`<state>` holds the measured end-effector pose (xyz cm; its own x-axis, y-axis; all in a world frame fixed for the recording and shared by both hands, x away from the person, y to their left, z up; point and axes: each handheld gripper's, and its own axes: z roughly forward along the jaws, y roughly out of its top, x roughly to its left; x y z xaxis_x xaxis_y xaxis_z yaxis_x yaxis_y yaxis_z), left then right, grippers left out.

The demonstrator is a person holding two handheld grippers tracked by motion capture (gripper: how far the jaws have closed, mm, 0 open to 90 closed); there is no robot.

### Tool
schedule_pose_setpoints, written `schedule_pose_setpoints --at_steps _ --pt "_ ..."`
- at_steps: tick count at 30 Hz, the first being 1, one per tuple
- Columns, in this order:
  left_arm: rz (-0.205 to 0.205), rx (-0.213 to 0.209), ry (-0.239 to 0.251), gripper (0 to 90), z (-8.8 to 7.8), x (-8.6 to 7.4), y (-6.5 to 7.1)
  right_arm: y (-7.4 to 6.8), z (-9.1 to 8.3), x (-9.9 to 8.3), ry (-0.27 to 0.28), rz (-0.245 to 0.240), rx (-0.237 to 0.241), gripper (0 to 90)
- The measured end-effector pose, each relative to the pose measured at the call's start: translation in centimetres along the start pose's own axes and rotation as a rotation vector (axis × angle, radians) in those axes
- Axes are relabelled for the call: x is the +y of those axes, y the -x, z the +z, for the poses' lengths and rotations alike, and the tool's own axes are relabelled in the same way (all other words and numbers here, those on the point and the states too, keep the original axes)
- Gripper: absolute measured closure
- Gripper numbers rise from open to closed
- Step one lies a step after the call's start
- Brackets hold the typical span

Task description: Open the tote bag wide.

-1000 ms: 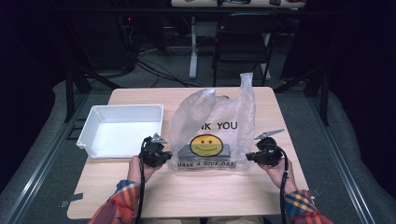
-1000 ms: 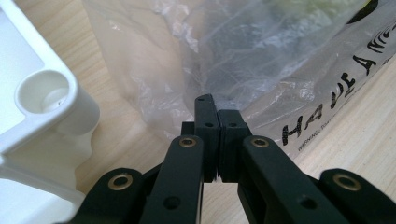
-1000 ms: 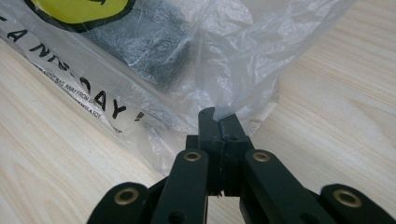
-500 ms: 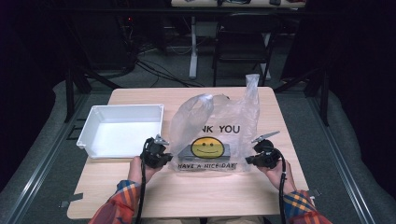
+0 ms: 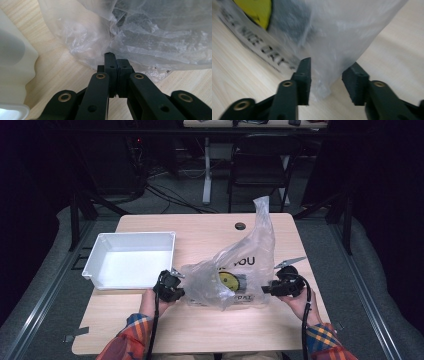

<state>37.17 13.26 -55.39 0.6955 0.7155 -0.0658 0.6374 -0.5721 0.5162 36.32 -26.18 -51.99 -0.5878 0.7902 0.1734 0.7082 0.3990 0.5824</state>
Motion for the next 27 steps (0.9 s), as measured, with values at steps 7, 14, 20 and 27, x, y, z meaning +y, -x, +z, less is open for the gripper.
schedule_pose_setpoints --at_steps 7,14,20,27 --pt "0.004 0.021 0.016 78.6 -0.6 0.1 0.2 -0.3 -0.1 0.6 0.073 -0.007 -0.022 89.9" --pt "0.046 0.085 0.132 42.4 -4.0 0.1 1.9 -1.1 0.0 0.6 0.063 -0.018 -0.018 90.0" --pt "0.128 0.189 0.281 38.8 -5.9 1.0 4.6 -1.3 -0.1 0.6 0.062 -0.021 -0.014 90.0" --pt "0.131 0.263 0.376 68.0 -5.1 2.3 4.0 -1.5 -0.3 0.5 0.06 -0.034 -0.016 90.0"
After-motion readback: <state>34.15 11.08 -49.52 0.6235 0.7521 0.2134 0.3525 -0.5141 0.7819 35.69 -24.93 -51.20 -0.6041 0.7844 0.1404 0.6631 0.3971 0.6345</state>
